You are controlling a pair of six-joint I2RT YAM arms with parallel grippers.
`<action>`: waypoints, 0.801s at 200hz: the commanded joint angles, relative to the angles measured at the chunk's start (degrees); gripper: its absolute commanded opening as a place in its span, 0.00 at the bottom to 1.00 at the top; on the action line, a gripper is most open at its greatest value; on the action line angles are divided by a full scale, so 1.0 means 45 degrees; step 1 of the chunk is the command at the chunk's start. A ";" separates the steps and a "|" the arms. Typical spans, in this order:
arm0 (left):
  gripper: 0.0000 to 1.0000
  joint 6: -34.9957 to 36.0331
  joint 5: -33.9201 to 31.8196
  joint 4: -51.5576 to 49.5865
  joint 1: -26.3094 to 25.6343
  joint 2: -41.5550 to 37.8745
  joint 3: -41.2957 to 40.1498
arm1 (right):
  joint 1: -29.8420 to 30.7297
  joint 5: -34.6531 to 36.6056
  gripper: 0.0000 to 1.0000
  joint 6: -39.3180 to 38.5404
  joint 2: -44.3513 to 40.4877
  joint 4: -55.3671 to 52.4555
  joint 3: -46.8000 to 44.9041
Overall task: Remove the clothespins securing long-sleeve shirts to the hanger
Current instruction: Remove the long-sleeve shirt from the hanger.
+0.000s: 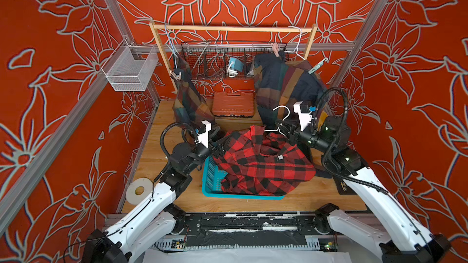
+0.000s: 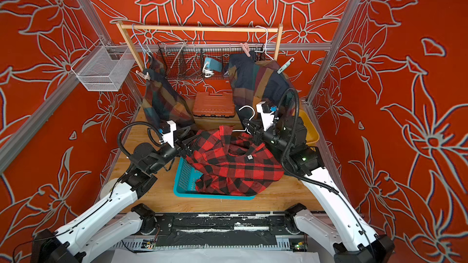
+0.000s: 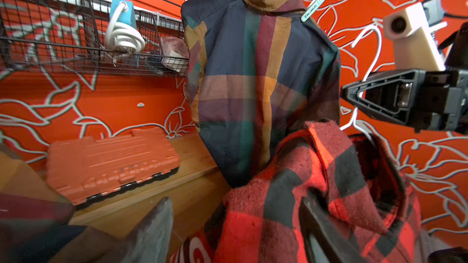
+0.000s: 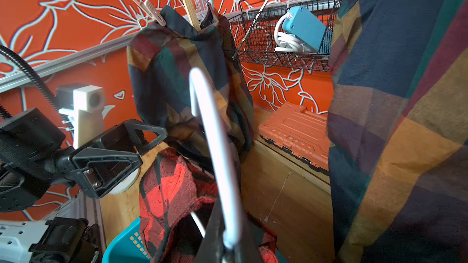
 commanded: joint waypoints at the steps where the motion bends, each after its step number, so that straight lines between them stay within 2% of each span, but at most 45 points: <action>1: 0.70 0.0064 0.0481 0.0538 0.0056 0.0183 0.0270 | -0.0160 -0.0567 0.00 -0.0238 -0.0285 -0.0015 0.0612; 17: 0.66 0.0112 0.0650 0.0427 0.0058 0.0317 0.0275 | -0.0263 -0.0487 0.00 -0.0380 -0.0387 -0.0191 0.0712; 51: 0.65 -0.0022 0.1075 0.0727 0.0056 0.0165 -0.0164 | -0.0868 -0.0892 0.00 -0.0261 -0.0355 -0.0262 0.0871; 108: 0.60 -0.0126 0.2740 0.1257 0.0066 0.0757 -0.0016 | -0.0979 -0.1473 0.00 -0.0076 -0.0065 0.0146 0.0866; 131: 0.49 -0.0163 0.3283 0.1310 0.0056 0.1153 0.0186 | -0.0989 -0.1537 0.00 -0.0019 0.0008 0.0250 0.0890; 147: 0.34 -0.0071 0.3435 0.1197 0.0058 0.1275 0.0264 | -0.0984 -0.1554 0.00 -0.0032 0.0035 0.0250 0.0967; 160: 0.17 0.0004 0.3219 0.1116 0.0056 0.1243 0.0273 | -0.0989 -0.1576 0.00 -0.0070 0.0092 0.0164 0.1041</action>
